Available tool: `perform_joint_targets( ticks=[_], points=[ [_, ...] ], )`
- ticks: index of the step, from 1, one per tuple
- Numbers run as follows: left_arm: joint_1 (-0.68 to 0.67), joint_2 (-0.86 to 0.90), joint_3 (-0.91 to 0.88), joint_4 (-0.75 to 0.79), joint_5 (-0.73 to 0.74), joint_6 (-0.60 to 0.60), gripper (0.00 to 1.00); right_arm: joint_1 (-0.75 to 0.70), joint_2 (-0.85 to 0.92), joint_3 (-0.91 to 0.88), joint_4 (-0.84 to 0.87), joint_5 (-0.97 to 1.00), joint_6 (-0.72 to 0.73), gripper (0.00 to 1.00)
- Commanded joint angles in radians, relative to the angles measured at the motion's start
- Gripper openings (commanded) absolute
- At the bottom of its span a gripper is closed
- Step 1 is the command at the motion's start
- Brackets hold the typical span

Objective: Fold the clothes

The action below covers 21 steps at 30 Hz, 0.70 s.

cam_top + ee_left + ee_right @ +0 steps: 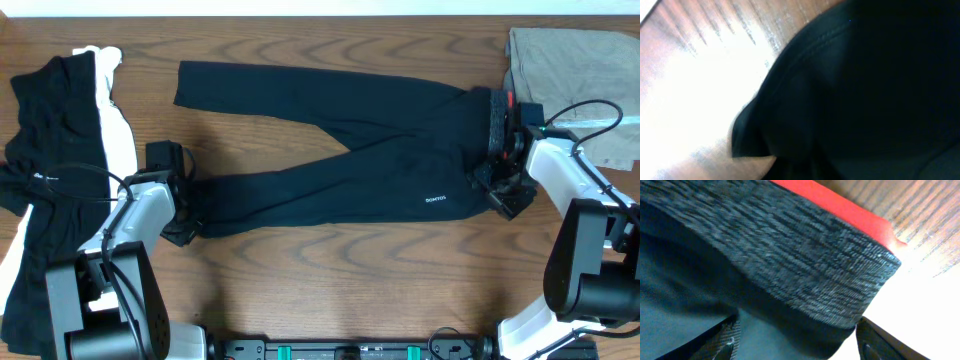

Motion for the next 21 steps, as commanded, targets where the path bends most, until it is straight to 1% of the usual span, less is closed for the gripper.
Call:
perform_joint_targets(
  ticks=[1,8,12,13,14,16,17,18,21],
  points=[
    [0.001,0.014,-0.037,0.012,-0.022,-0.008,0.06,0.009,-0.013,-0.033,0.014,0.019,0.014,0.71],
    [0.001,0.014,-0.037,0.013,-0.022,-0.008,0.06,0.009,-0.013,-0.087,0.112,0.019,0.016,0.71],
    [0.001,0.014,-0.037,0.013,-0.022,-0.008,0.06,0.009,-0.013,-0.124,0.195,0.045,0.018,0.7],
    [0.001,0.014,-0.037,0.014,-0.023,-0.008,0.06,0.009,-0.013,-0.133,0.216,0.049,0.018,0.63],
    [0.001,0.014,-0.037,0.016,-0.023,-0.007,0.06,0.009,-0.013,-0.142,0.23,0.048,0.018,0.53],
    [0.001,0.014,-0.036,0.016,-0.023,-0.007,0.06,0.009,-0.013,-0.15,0.237,0.048,0.018,0.18],
    [0.001,0.013,-0.036,0.016,-0.023,-0.007,0.06,0.009,-0.013,-0.15,0.232,0.048,0.018,0.07],
    [0.001,0.013,-0.034,0.016,-0.024,-0.002,0.06,0.009,-0.014,-0.15,0.225,0.048,0.014,0.01],
    [0.012,-0.004,-0.005,0.002,-0.024,0.066,0.06,0.002,-0.026,-0.148,0.195,0.04,0.009,0.01]
  ],
)
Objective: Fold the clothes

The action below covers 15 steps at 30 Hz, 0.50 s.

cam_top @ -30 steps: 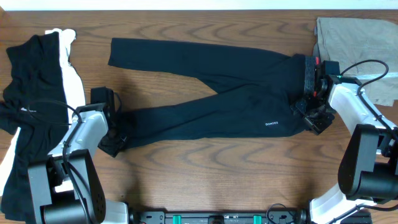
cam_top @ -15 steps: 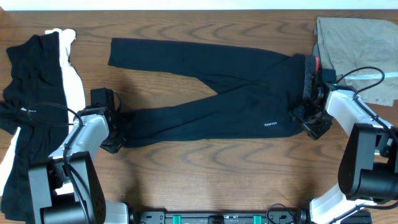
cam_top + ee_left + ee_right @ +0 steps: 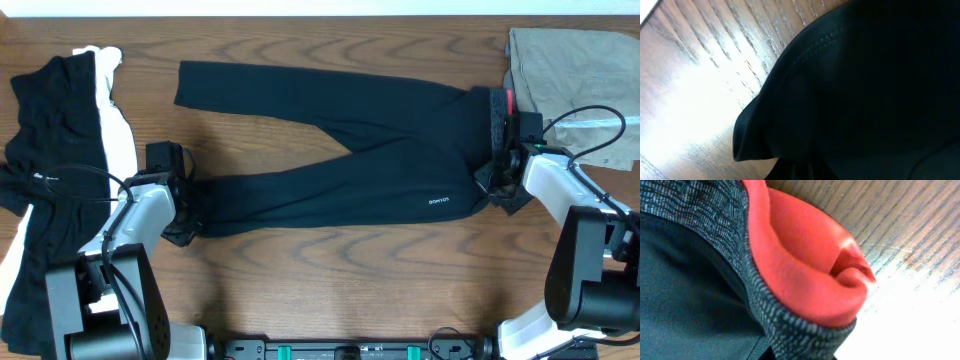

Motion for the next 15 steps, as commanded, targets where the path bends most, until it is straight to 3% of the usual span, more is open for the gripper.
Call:
perform_joint_targets(
  ticks=[1,15],
  points=[
    [0.016,-0.007,0.009,-0.013,-0.021,0.055,0.06,-0.001,0.005,-0.031,-0.036,-0.015,-0.002,0.01],
    [0.154,-0.426,0.055,-0.105,-0.024,0.161,0.06,-0.076,-0.339,-0.017,-0.237,-0.098,-0.148,0.01]
  ],
)
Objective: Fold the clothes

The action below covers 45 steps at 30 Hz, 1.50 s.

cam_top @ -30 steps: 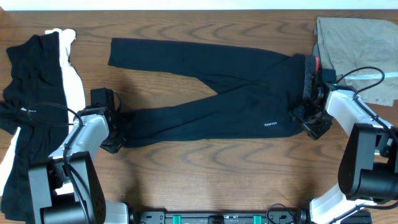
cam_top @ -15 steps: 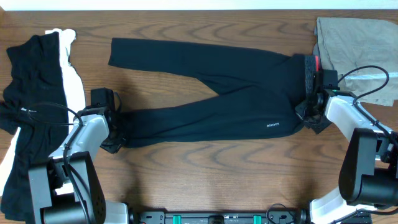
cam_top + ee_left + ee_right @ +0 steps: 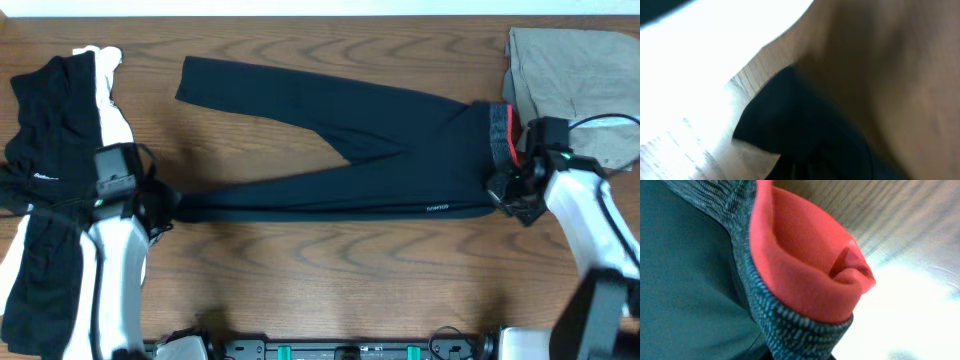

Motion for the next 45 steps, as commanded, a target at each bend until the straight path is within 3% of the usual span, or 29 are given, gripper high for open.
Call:
perform_joint_targets(
  ticks=[1,7,11,20,31,35,41,45],
  points=[
    [0.017,-0.091,0.026,-0.018,-0.029,0.052,0.06,-0.018,-0.1,-0.002,-0.04,0.013,-0.04,0.01],
    [0.017,-0.187,0.026,-0.028,-0.029,0.062,0.06,-0.018,-0.195,-0.002,-0.131,0.013,-0.044,0.01],
    [0.016,-0.186,0.026,0.061,-0.021,0.058,0.06,-0.017,-0.194,-0.002,-0.09,0.015,-0.06,0.01],
    [-0.034,-0.05,0.026,0.472,-0.022,0.059,0.06,-0.017,-0.145,-0.002,0.08,0.022,-0.068,0.01],
    [-0.151,0.305,0.026,1.001,-0.022,0.058,0.06,-0.017,0.011,-0.002,0.253,0.024,-0.072,0.01],
    [-0.18,0.404,0.027,1.12,-0.026,0.058,0.06,-0.017,0.064,-0.002,0.318,0.024,-0.072,0.01],
    [-0.185,0.515,0.065,1.165,-0.04,0.058,0.06,-0.017,0.108,-0.002,0.406,0.024,-0.072,0.01],
    [-0.185,0.558,0.142,1.095,-0.06,0.063,0.06,-0.016,0.111,-0.002,0.457,0.024,-0.072,0.01]
  ],
)
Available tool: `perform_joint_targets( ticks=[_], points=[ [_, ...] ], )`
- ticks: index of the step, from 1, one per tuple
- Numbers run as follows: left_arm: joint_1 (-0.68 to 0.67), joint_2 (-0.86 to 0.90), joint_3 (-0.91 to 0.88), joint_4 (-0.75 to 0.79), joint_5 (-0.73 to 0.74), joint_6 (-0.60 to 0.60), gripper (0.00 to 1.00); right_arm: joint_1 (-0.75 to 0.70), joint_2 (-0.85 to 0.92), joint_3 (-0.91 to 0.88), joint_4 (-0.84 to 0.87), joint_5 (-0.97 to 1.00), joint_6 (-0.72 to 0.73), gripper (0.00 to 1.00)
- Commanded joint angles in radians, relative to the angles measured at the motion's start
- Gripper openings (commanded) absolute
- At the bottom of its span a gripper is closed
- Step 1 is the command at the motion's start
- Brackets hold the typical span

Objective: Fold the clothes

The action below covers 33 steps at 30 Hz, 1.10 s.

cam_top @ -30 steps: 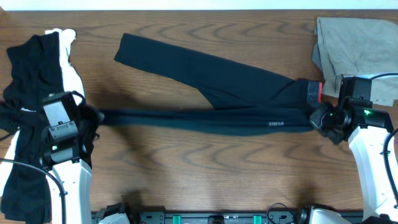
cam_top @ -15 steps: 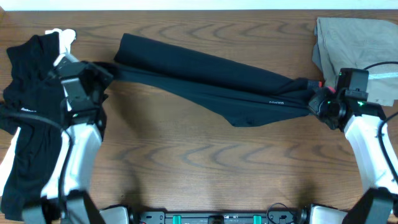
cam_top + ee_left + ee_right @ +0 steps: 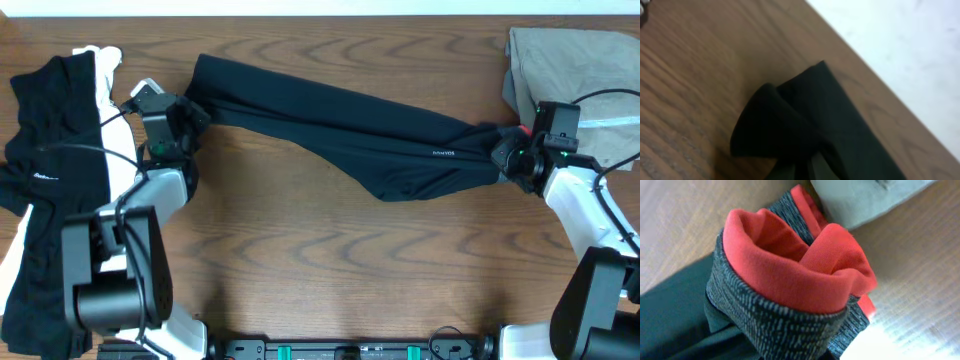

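Black leggings (image 3: 360, 130) with a grey and red waistband (image 3: 790, 275) stretch across the far half of the table, folded lengthwise with one leg over the other. My left gripper (image 3: 185, 118) is shut on the ankle cuff (image 3: 775, 130) at the far left. My right gripper (image 3: 508, 155) is shut on the bunched waistband at the right. The fabric sags in the middle between the two grips.
A heap of black and white clothes (image 3: 55, 150) lies at the left edge. A grey-brown folded garment (image 3: 575, 65) lies at the back right corner, close behind the waistband. The wooden table (image 3: 330, 270) runs bare along the near side.
Both grippers have moved toward the far side with their ends of the leggings. The near leg now lies over the far leg, and the garment is one long band.
The leggings lay spread with legs apart, my left gripper at the near leg's cuff and my right at the waistband's near corner. Both then shut on the cloth and pulled it taut. Now both ends are at the far side, legs stacked.
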Motion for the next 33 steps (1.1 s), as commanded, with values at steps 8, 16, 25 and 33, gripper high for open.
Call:
perform_joint_targets(
  ticks=[8,16,25,33],
  points=[
    [-0.024,0.114,0.508,-0.57,-0.112,0.142,0.06,-0.006,0.003,0.033,0.028,0.032,-0.016,0.01],
    [-0.043,0.23,0.66,-0.717,-0.125,0.169,0.06,0.021,0.026,0.071,0.052,0.033,-0.03,0.01],
    [-0.043,0.249,0.663,-0.785,-0.198,0.163,0.06,0.033,0.106,0.114,0.052,0.028,-0.03,0.01],
    [-0.043,0.267,0.663,-0.705,-0.214,0.163,0.06,0.043,0.116,0.121,0.055,0.034,-0.03,0.01]
  ],
)
